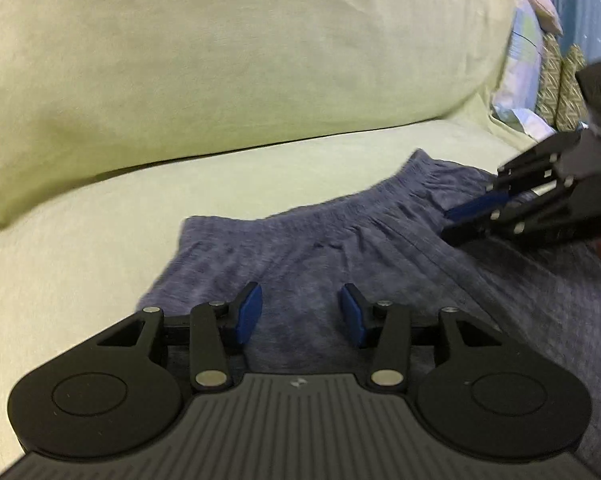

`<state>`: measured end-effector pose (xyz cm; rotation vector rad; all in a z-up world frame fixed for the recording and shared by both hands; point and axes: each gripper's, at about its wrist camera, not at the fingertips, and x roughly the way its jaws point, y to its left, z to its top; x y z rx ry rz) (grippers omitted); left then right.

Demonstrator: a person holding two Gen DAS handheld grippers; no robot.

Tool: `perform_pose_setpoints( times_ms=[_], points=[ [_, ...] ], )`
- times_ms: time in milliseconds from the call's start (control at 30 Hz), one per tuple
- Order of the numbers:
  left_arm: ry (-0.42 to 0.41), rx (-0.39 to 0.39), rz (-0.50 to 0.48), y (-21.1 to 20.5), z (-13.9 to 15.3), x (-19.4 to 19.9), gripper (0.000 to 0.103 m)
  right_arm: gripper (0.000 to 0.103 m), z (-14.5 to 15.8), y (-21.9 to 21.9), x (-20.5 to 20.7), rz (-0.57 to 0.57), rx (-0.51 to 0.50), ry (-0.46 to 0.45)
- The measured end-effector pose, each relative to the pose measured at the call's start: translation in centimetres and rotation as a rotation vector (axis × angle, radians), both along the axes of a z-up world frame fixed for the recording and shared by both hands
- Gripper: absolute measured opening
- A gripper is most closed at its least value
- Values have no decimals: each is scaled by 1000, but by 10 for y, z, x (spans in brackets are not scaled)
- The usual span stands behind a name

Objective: Fold clothes

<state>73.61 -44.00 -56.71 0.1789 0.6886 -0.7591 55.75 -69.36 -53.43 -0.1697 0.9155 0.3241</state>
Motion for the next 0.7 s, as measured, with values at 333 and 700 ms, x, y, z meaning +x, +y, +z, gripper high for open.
perform_pose_setpoints(
  times_ms=[333, 700],
  points=[
    [-75, 3, -17, -11, 23, 10, 49, 15, 16, -8, 0, -36, -46, -93],
    [-188, 180, -362, -63, 22, 34, 49, 21, 22, 26, 33, 405, -220, -84]
  ],
)
